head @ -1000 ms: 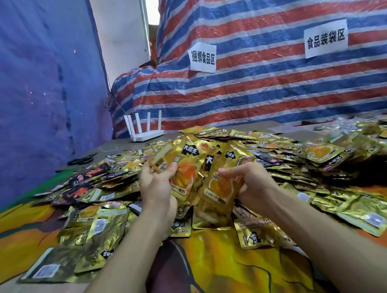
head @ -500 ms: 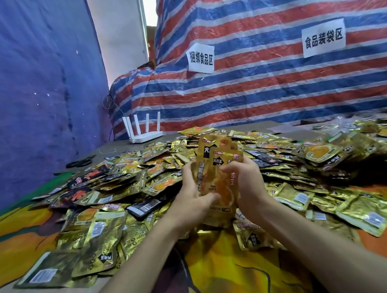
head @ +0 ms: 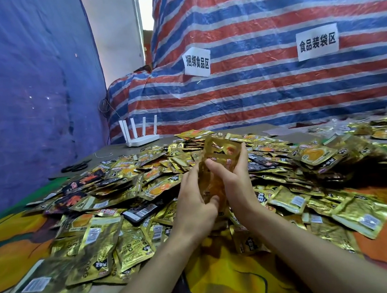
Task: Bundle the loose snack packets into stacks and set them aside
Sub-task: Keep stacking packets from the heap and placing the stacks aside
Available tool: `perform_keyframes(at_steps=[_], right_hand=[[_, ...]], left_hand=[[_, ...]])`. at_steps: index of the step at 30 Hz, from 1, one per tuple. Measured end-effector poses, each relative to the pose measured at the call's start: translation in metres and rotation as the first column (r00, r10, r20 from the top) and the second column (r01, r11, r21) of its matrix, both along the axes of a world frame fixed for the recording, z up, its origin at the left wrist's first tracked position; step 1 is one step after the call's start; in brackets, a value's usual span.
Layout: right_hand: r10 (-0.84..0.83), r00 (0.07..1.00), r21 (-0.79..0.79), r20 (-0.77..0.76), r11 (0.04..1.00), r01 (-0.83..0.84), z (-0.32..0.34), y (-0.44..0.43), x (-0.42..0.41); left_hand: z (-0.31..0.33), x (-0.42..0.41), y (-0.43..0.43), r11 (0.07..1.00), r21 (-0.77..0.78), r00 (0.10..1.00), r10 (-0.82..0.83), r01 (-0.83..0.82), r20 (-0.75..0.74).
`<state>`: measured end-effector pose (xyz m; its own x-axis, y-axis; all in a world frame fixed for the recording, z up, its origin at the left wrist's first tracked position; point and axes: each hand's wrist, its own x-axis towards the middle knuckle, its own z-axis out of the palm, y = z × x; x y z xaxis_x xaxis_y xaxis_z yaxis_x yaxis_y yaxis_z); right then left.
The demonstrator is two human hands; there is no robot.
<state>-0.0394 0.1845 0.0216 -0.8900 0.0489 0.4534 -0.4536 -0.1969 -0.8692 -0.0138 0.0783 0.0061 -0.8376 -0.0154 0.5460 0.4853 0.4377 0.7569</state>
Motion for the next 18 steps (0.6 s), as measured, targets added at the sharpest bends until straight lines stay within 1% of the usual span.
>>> perform_keyframes(at_steps=[2, 5, 8, 9, 10, 12, 13, 14, 15, 16, 18], right_hand=[[0.003, 1.000, 0.018, -0.031, 1.000, -0.003, -0.002, 0.000, 0.000], [-0.021, 0.996, 0.110, -0.091, 0.993, 0.031, -0.004, -0.003, 0.001], [-0.030, 0.997, 0.171, -0.065, 0.984, 0.041, -0.006, -0.005, -0.001], [-0.011, 0.999, 0.153, -0.045, 0.988, 0.018, -0.007, -0.006, -0.001], [0.018, 0.999, 0.120, -0.037, 0.993, -0.014, -0.007, -0.006, -0.001], [0.076, 0.996, 0.048, -0.037, 0.996, -0.074, -0.005, -0.007, 0.000], [0.100, 0.994, 0.010, -0.040, 0.995, -0.100, -0.004, -0.007, 0.000], [0.115, 0.993, -0.023, -0.039, 0.993, -0.116, -0.004, -0.007, -0.001], [0.120, 0.992, -0.045, -0.033, 0.992, -0.121, -0.003, -0.009, -0.001], [0.122, 0.992, -0.058, -0.030, 0.991, -0.123, -0.002, -0.010, -0.001], [0.122, 0.992, -0.069, -0.035, 0.990, -0.125, 0.001, -0.013, 0.001]], left_hand=[[-0.001, 0.001, 0.001, 1.000, -0.006, 1.000, 0.016, -0.016, 0.004], [-0.003, 0.002, 0.002, 0.999, -0.004, 0.999, 0.037, -0.037, 0.035], [-0.003, 0.004, 0.003, 0.998, 0.013, 0.998, 0.063, -0.063, 0.022], [-0.003, 0.004, 0.004, 0.998, 0.053, 0.998, 0.038, -0.041, 0.044], [-0.002, 0.004, 0.005, 0.992, 0.130, 0.996, -0.018, 0.006, 0.093], [0.001, 0.004, 0.006, 0.936, 0.339, 0.964, -0.173, 0.098, 0.200], [0.002, 0.004, 0.005, 0.905, 0.413, 0.950, -0.210, 0.100, 0.230], [0.002, 0.003, 0.004, 0.894, 0.440, 0.948, -0.208, 0.084, 0.242], [0.002, 0.002, 0.002, 0.894, 0.441, 0.954, -0.191, 0.073, 0.229], [0.002, 0.001, 0.001, 0.900, 0.429, 0.969, -0.170, 0.078, 0.181], [0.002, -0.002, -0.001, 0.913, 0.392, 0.989, -0.141, 0.114, 0.041]])
